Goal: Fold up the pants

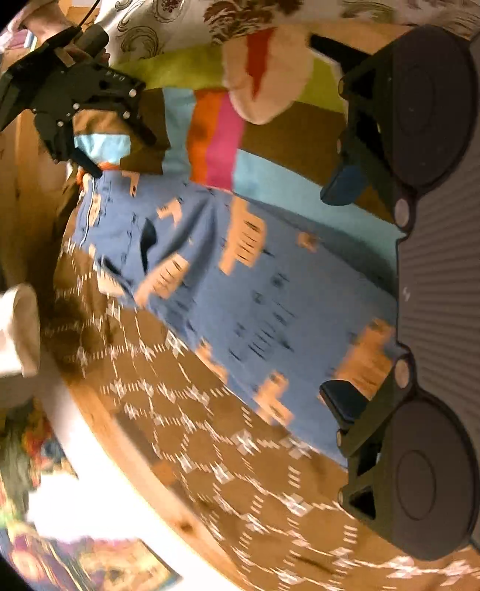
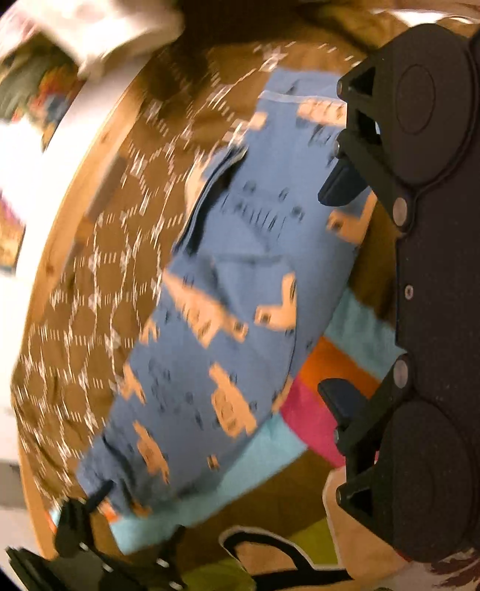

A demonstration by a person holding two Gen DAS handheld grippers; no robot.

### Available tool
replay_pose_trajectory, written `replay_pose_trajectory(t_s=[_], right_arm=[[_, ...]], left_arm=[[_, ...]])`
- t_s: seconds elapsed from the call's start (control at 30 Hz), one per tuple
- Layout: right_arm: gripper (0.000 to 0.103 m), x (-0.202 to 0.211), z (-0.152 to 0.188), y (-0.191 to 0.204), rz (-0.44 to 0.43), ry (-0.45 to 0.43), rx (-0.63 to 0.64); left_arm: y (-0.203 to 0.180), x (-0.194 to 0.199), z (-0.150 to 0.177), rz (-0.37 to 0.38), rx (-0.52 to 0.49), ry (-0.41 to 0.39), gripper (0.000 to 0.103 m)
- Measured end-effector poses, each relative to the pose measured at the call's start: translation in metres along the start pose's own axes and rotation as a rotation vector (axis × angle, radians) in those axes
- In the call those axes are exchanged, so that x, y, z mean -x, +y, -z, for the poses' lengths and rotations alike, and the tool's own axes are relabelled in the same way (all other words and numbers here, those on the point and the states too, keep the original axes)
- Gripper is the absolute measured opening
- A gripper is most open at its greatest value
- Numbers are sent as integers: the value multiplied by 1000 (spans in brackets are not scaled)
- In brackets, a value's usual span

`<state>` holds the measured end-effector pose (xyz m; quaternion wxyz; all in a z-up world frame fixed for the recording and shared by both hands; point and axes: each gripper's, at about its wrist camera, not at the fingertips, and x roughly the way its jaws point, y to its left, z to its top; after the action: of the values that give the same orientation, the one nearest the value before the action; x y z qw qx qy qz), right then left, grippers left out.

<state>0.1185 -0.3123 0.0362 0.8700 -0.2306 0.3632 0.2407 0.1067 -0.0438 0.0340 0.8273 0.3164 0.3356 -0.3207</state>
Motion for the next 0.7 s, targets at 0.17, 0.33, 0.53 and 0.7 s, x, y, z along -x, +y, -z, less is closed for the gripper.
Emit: replay_pose_trajectory(t_s=[0.17,0.33,0.53,0.7], right_arm=[[100,5,13,-28,41,-64,-79],[98,1,24,-45,37,-115,-85],[84,-6,28,-52,35,-163,-56],[74,-21,19,-46,24,-244,-91]], left_arm=[[4,-28,-68,-19,-52,-16,103],[25,-56,-116,-54,58,-91,103],[29,-84,-130,-82,46,-149,101],[37,-101,-135,-33,71,-189,95]])
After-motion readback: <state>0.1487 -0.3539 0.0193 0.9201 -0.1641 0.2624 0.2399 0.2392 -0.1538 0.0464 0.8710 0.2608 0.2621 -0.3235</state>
